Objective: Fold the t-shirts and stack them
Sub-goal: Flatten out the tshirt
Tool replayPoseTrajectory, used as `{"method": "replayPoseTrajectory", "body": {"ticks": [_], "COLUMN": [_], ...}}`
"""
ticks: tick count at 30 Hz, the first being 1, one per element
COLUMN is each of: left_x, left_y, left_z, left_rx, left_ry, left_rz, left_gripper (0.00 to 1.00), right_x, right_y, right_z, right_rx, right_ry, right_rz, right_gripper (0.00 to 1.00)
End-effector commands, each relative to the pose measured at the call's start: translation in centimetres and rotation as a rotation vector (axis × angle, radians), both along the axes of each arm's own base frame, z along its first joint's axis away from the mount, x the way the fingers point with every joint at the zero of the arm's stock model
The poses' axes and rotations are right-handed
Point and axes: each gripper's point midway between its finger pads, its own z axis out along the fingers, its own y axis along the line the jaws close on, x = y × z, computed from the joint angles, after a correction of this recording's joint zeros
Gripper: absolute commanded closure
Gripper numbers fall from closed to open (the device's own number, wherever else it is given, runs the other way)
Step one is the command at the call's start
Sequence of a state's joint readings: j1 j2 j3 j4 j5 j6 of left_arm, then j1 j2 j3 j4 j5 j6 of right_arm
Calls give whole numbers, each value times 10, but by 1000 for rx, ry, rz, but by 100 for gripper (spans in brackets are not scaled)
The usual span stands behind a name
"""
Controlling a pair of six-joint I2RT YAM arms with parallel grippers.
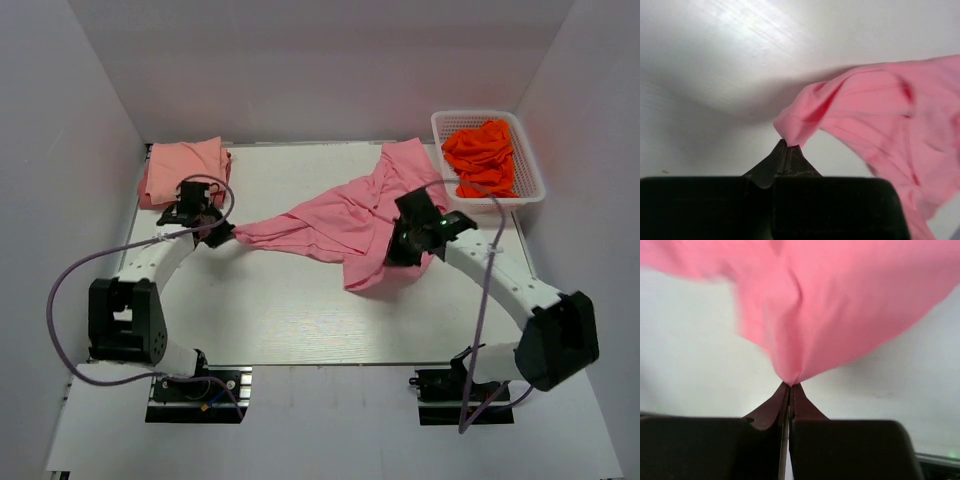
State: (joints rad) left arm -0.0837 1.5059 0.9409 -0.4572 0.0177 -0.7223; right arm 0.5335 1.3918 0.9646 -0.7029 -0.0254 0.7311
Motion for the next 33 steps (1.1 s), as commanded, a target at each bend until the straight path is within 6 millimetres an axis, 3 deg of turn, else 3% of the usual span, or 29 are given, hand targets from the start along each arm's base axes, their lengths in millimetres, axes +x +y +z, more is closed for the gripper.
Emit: {"method": "replayPoseTrajectory", "body": {"ticks": [1, 2, 3, 5, 6, 7, 8, 11, 12, 13, 15, 16, 18, 22, 23, 28, 33], "left_x": [24, 22, 22, 22, 16, 13, 9, -2, -7, -12, -18, -22, -35, -62, -74, -100, -154], "left_y": [-17, -19, -21, -22, -22, -22, -17, -11, -8, -6, 4, 8, 20, 23, 22, 17, 22], "left_z": [101, 135, 156, 208, 235, 265, 279, 330, 357, 363, 391, 395, 420, 457, 470, 494, 532], "left_rx": [-62, -72, -81, -91, -93, -95, -84, -68, -63, -49, -24, -13, 14, -8, -17, -55, -69], "left_ry": [-278, -379, -440, -570, -639, -699, -724, -808, -857, -856, -898, -894, -952, -1049, -1078, -1122, -1255], "left_rz": [-81, -102, -111, -121, -123, -124, -120, -94, -83, -79, -34, -16, 43, 69, 57, 40, 43], "left_gripper": [100, 100, 100, 100, 100, 100, 100, 100, 100, 100, 100, 100, 100, 100, 100, 100, 100], "right_x": [53, 60, 71, 79, 84, 85, 85, 74, 71, 61, 50, 35, 24, -20, -25, -62, -108], "right_y": [-32, -43, -55, -74, -85, -93, -100, -122, -128, -142, -155, -168, -177, -198, -199, -201, -205], "right_z": [106, 120, 169, 204, 254, 271, 285, 369, 380, 415, 444, 472, 494, 559, 565, 601, 625], "right_rx": [-89, -132, -149, -200, -183, -196, -215, -175, -179, -173, -186, -172, -183, -144, -156, -60, 20], "right_ry": [-358, -407, -513, -611, -744, -796, -839, -1066, -1097, -1188, -1283, -1362, -1431, -1628, -1654, -1799, -1940], "right_rz": [-95, -126, -168, -239, -291, -322, -321, -415, -430, -487, -513, -553, -561, -580, -555, -496, -427], "right_gripper": [100, 100, 100, 100, 100, 100, 100, 100, 100, 100, 100, 100, 100, 100, 100, 100, 100]}}
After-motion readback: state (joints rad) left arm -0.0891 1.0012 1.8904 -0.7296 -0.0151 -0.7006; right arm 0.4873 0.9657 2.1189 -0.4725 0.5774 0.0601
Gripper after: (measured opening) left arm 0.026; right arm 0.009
